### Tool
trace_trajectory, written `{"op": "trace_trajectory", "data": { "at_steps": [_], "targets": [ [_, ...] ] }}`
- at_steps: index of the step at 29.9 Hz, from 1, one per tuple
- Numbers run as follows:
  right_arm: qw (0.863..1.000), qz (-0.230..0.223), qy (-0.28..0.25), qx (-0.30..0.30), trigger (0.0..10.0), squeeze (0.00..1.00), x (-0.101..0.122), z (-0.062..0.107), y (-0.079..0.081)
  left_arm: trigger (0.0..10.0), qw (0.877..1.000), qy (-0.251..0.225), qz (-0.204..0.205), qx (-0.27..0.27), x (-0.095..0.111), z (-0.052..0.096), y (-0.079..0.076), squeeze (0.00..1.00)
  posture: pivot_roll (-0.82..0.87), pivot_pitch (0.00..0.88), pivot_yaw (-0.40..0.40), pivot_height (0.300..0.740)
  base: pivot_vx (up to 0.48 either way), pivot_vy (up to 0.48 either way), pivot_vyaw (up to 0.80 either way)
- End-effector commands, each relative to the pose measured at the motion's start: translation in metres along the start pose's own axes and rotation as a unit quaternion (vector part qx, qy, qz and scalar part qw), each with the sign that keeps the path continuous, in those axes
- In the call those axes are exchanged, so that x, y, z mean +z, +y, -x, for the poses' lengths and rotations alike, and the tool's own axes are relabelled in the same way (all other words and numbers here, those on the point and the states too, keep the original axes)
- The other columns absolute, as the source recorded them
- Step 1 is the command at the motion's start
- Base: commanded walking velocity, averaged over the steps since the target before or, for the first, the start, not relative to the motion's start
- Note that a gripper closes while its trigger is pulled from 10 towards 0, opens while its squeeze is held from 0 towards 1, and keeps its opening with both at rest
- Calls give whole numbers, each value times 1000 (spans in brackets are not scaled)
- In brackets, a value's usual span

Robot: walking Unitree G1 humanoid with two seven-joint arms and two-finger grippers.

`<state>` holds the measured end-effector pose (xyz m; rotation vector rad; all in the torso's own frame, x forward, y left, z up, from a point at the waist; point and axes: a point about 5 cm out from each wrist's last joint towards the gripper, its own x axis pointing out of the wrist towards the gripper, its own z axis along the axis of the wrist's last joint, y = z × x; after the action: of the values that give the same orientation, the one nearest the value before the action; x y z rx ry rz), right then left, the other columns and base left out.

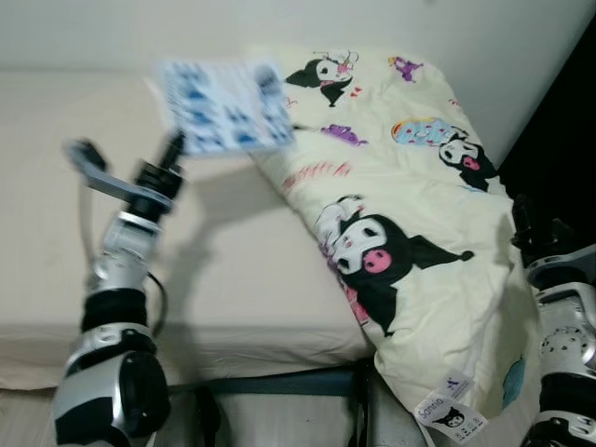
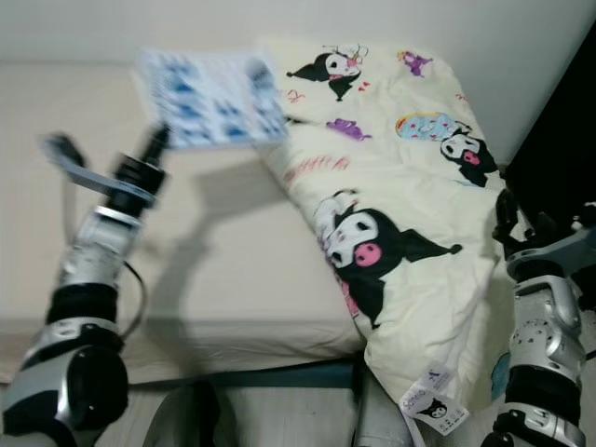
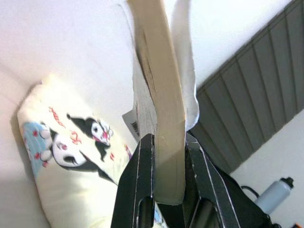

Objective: Clean up the room

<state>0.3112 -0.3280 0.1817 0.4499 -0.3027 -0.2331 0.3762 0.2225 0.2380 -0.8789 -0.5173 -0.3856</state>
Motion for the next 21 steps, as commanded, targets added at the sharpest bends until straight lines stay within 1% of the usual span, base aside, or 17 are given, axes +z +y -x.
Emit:
{"op": "trace_trajectory", "data": {
  "at_steps": [1, 2, 3, 4, 5, 7, 9, 10, 11, 12, 14, 15, 16, 18, 21],
  "targets": [
    [999, -5, 4, -34, 10000, 0, -3, 5, -13, 0, 997, -1, -78, 30, 19, -1, 3, 0, -164, 51, 28, 381, 0, 0, 0],
    [999, -5, 4, -34, 10000, 0, -3, 5, -13, 0, 997, -1, -78, 30, 19, -1, 3, 0, -164, 51, 28, 381, 0, 0, 0],
    [999, -10, 9, -50, 10000, 0, -6, 8, -20, 0, 993, -10, -114, 40, 32, -2, 2, 0, -163, 50, 28, 381, 0, 0, 0],
    [999, -10, 9, -50, 10000, 0, -6, 8, -20, 0, 993, -10, -114, 40, 32, -2, 2, 0, -163, 50, 28, 381, 0, 0, 0],
    [996, -26, 51, -63, 10000, 0, -26, 15, -25, 0, 985, -22, -161, 53, 42, -4, -5, 0, -150, 43, 19, 381, 0, 0, 0],
    [994, -34, 85, -66, 10000, 0, -43, 19, -25, 0, 982, -26, -179, 56, 43, -5, -11, 0, -144, 40, 16, 381, 0, 0, 0],
    [989, -32, 119, -86, 10000, 0, -59, 23, -28, 0, 981, -29, -185, 54, 41, -6, -15, 0, -138, 36, 12, 381, 0, 0, 0],
    [989, -32, 119, -86, 10000, 0, -59, 23, -28, 0, 981, -29, -185, 54, 41, -6, -15, 0, -138, 36, 12, 381, 0, 0, 0],
    [984, -26, 140, -105, 10000, 0, -67, 25, -30, 0, 981, -32, -183, 52, 40, -7, -18, 0, -134, 37, 10, 381, 0, 0, 0],
    [982, -42, 147, -107, 10000, 0, -76, 26, -28, 0, 982, -34, -183, 42, 38, -8, -24, 0, -130, 29, 4, 381, 0, 0, 0],
    [982, -42, 147, -107, 10000, 0, -76, 26, -28, 0, 982, -34, -183, 42, 38, -8, -24, 0, -130, 29, 4, 381, 0, 0, 0],
    [983, -54, 143, -99, 10000, 0, -77, 24, -25, 0, 982, -36, -180, 38, 36, -9, -27, 0, -124, 28, -3, 381, 0, 0, 0],
    [983, -54, 143, -99, 10000, 0, -77, 24, -25, 0, 982, -36, -180, 38, 36, -9, -27, 0, -124, 28, -3, 381, 0, 0, 0],
    [987, -82, 129, -58, 10000, 0, -77, 18, -12, 0, 983, -36, -178, 25, 33, -10, -35, 0, -119, 17, -11, 381, 0, 0, 0],
    [987, -87, 127, -43, 10000, 0, -77, 16, -8, 0, 983, -34, -179, 20, 31, -10, -38, 0, -119, 17, -11, 381, 0, 0, 0]
  ]
}}
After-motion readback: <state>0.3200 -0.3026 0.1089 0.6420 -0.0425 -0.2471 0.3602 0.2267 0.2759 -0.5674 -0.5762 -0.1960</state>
